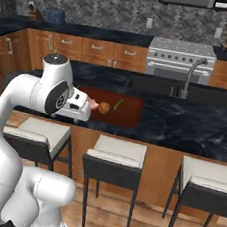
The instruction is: Create a steak meal by picking up the steak and asparagus from the tray and placing them on the plate. Leave the orange on the tray.
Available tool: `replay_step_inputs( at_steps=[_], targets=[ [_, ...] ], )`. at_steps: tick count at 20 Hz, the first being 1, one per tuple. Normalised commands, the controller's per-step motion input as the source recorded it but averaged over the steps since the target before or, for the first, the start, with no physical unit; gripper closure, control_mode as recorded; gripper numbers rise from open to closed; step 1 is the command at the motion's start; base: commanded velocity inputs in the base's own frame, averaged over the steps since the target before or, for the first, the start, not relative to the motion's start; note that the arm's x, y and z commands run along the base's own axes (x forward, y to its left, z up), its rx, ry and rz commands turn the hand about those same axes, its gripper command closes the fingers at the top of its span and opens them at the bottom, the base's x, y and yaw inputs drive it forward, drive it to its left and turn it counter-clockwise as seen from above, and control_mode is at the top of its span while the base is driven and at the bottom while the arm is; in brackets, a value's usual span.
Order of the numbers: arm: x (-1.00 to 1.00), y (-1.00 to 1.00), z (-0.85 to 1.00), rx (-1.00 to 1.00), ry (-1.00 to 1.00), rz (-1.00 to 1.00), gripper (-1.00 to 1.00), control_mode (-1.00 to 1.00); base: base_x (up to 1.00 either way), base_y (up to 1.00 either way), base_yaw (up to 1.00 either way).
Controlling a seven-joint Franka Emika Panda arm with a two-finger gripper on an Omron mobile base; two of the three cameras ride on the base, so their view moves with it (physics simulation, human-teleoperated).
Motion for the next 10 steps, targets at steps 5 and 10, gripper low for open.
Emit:
replay_step_inputs(
  at_steps=[5,10],
  targets=[
    [0.0,0.0,0.0,0.0,0.0,0.0,-1.0,1.0,0.31,0.76,0.0],
    [0.0,0.0,0.0,0.0,0.0,0.0,-1.0,1.0,0.48,0.33,0.0]
  ],
)
